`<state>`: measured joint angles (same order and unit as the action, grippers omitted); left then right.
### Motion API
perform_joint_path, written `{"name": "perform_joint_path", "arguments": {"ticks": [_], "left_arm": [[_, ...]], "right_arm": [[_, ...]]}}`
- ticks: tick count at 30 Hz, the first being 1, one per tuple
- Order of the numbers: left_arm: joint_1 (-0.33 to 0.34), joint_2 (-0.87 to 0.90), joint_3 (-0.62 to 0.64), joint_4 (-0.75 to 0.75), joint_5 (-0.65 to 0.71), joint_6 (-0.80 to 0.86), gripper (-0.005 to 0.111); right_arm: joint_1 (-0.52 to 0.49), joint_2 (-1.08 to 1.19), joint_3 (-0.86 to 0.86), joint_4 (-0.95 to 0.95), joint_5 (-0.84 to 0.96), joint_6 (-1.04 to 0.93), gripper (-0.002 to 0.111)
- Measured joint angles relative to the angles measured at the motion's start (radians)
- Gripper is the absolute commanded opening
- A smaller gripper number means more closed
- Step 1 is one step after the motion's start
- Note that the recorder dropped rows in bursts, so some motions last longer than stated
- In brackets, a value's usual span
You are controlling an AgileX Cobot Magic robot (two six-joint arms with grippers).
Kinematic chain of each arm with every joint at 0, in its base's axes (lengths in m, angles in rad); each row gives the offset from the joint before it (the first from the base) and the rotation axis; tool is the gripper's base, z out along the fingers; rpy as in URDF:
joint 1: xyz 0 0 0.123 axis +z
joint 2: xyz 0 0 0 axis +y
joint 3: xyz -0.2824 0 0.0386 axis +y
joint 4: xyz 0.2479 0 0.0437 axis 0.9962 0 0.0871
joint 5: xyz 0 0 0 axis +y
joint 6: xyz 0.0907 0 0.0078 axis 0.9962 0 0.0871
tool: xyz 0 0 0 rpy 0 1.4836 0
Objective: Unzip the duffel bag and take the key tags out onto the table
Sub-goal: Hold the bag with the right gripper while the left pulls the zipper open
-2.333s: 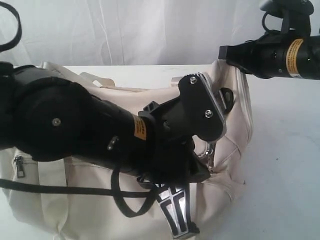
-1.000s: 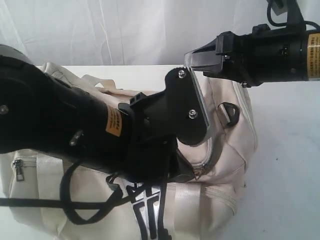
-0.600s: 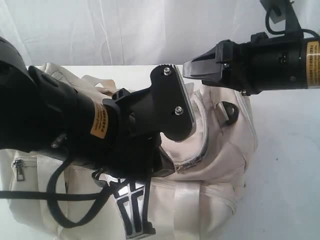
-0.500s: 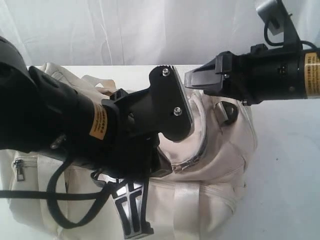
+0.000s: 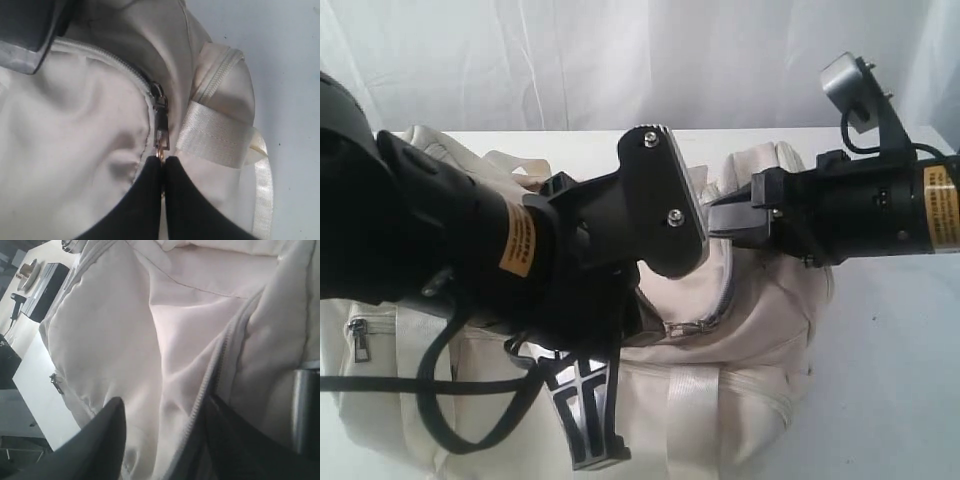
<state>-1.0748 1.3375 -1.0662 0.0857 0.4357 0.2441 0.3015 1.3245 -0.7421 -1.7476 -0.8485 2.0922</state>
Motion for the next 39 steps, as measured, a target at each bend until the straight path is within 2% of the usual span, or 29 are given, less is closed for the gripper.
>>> {"name": "perform_joint_path", "arguments": {"ticks": [4, 10, 19, 27, 33, 39], "left_arm": [[0.000, 0.000, 0.000, 0.002, -0.024, -0.004, 0.000], [0.000, 0.000, 0.000, -0.021, -0.028, -0.029, 0.000], [0.000, 0.000, 0.000, -0.070, -0.032, -0.029, 0.000], [0.000, 0.000, 0.005, -0.066, 0.027, -0.029, 0.000], [0.000, -0.004, 0.098, -0.024, -0.006, -0.083, 0.000], [0.000, -0.032, 0.202, 0.058, -0.101, -0.197, 0.000]], "right_arm": [[0.000, 0.000, 0.029, 0.002, 0.000, 0.000, 0.043], [0.000, 0.000, 0.043, 0.000, 0.059, 0.000, 0.001], [0.000, 0.000, 0.043, 0.049, 0.106, 0.000, 0.000], [0.000, 0.000, 0.041, 0.085, 0.115, -0.012, 0.000], [0.000, 0.000, 0.041, 0.085, 0.118, -0.012, 0.000], [0.000, 0.000, 0.041, 0.085, 0.118, -0.012, 0.000]]}}
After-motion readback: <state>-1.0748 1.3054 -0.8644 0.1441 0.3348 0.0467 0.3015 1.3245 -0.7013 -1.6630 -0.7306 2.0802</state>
